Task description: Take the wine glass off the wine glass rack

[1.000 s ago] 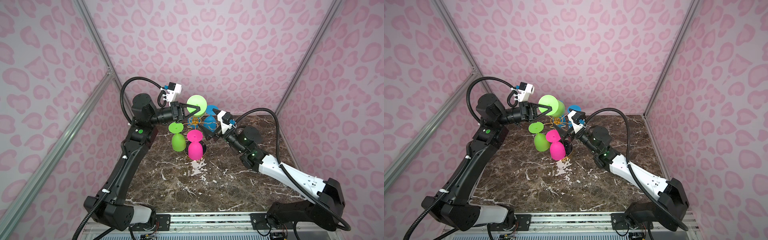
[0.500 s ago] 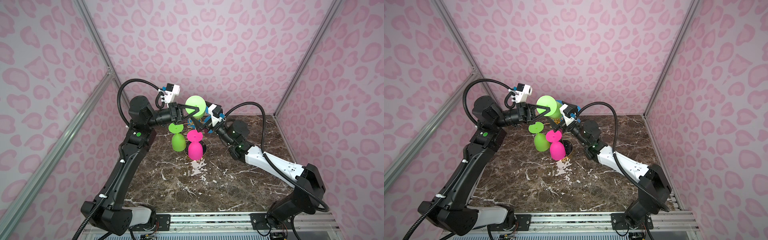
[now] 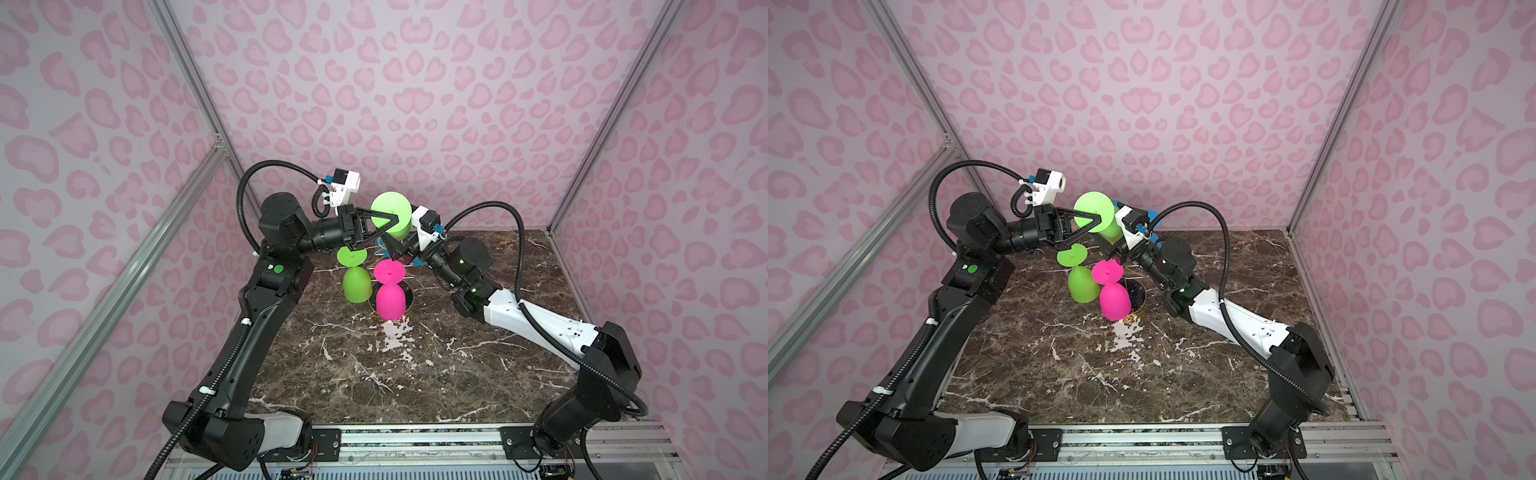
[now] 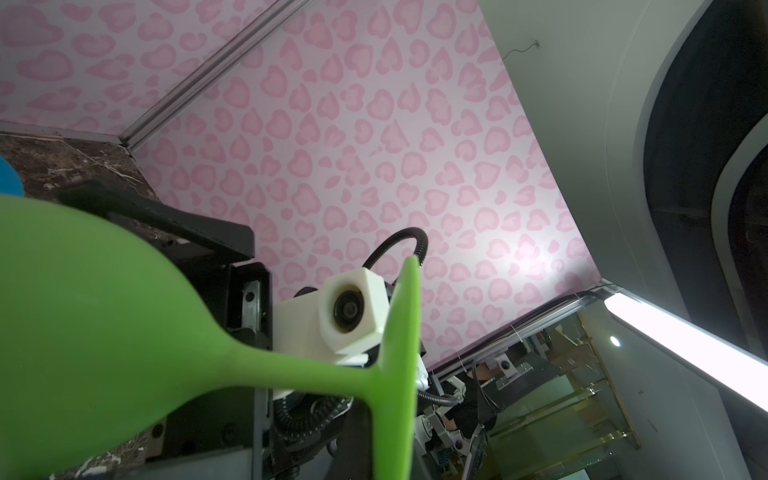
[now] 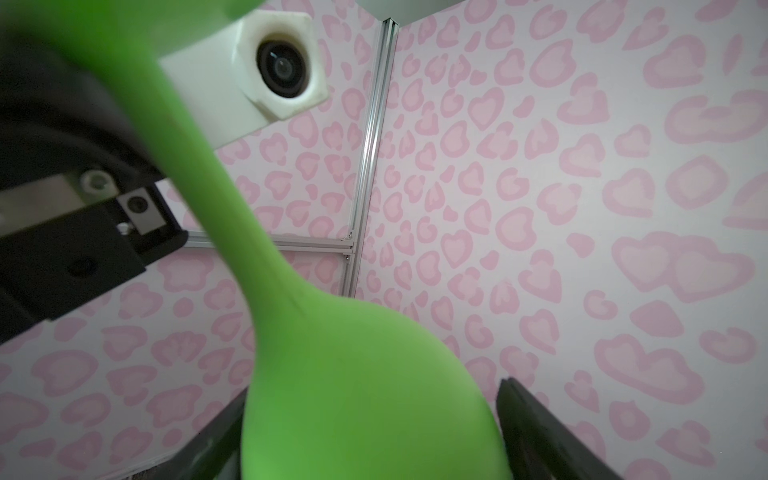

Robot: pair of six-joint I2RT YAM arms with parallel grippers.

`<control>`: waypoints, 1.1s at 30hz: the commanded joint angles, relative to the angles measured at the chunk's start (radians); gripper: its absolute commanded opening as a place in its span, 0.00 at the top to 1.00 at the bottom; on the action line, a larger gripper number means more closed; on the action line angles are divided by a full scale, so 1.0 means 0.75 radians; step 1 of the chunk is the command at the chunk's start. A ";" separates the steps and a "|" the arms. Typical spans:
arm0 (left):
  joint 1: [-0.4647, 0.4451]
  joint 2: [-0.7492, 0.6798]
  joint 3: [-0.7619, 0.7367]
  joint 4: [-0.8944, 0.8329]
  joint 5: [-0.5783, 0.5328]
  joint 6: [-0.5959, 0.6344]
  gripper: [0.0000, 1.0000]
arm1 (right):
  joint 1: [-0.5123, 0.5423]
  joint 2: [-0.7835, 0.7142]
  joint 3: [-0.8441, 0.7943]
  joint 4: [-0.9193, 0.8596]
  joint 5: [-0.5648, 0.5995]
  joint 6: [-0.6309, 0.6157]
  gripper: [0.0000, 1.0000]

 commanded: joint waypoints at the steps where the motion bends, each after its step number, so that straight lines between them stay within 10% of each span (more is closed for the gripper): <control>1: -0.001 -0.001 0.002 0.083 0.022 -0.030 0.97 | 0.003 0.014 0.009 0.045 0.002 0.023 0.19; 14: -0.001 -0.004 0.012 0.138 0.026 -0.070 0.96 | 0.018 -0.015 0.006 0.005 -0.014 0.044 0.32; 24: 0.002 -0.002 0.032 0.102 0.016 -0.001 0.35 | 0.020 -0.160 0.007 -0.259 0.081 0.084 0.34; 33: 0.012 -0.042 0.034 0.061 -0.074 0.158 0.20 | -0.003 -0.402 0.076 -0.856 0.170 0.114 0.38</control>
